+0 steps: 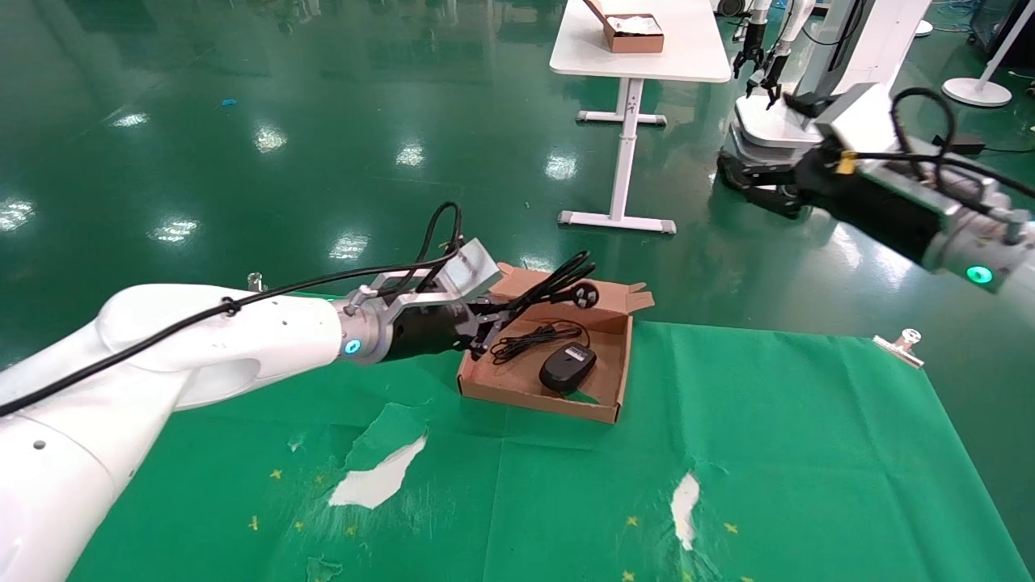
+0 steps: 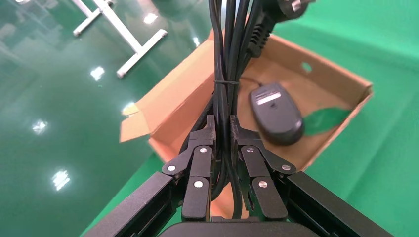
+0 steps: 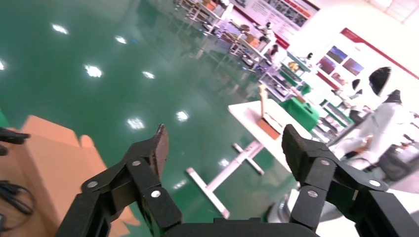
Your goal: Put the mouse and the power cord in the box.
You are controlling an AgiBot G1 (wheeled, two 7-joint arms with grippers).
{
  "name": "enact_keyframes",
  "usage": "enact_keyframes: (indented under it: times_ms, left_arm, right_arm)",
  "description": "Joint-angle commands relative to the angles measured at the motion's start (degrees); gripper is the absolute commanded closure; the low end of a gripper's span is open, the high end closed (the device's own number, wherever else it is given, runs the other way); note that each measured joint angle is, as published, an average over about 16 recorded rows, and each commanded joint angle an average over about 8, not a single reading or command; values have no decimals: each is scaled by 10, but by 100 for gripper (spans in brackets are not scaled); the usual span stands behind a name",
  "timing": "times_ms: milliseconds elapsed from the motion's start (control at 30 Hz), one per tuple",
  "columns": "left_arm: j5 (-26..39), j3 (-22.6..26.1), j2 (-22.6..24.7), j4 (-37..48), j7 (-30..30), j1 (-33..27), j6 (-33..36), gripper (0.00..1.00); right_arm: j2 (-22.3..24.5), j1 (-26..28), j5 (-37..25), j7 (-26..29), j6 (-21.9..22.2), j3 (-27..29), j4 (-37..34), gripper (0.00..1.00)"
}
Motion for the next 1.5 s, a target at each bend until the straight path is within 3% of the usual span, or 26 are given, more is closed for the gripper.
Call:
enact_keyframes:
  times_ms: [33,133,367,400,433,900,1500]
  left_arm:
    - [0,20,0,-18,-39,4,-8,100]
    - [0,54,1,-49,-76,4,-21,98]
    - [-1,101,1,-91,-108,3,-51,13]
    - [-1,104,1,-94,-109,2,-54,2]
    - [-2,106,1,-97,-110,2,-57,0]
    - [-8,86,-9,-92,-105,8,-37,0]
    - [-125,-30,-129,-219,-100,104,98,0]
  right_arm:
    - [10,-3,2,2,-1,2,7,0]
    - [25,-8,-1,16,-1,0,27,0]
    - [48,-17,-3,38,-4,-2,61,0]
    - [49,-17,-4,39,-4,-2,63,0]
    - [51,-18,-4,40,-5,-2,66,0]
    - [48,-23,0,47,-11,-3,68,0]
    - [103,-106,47,190,-110,-1,217,0]
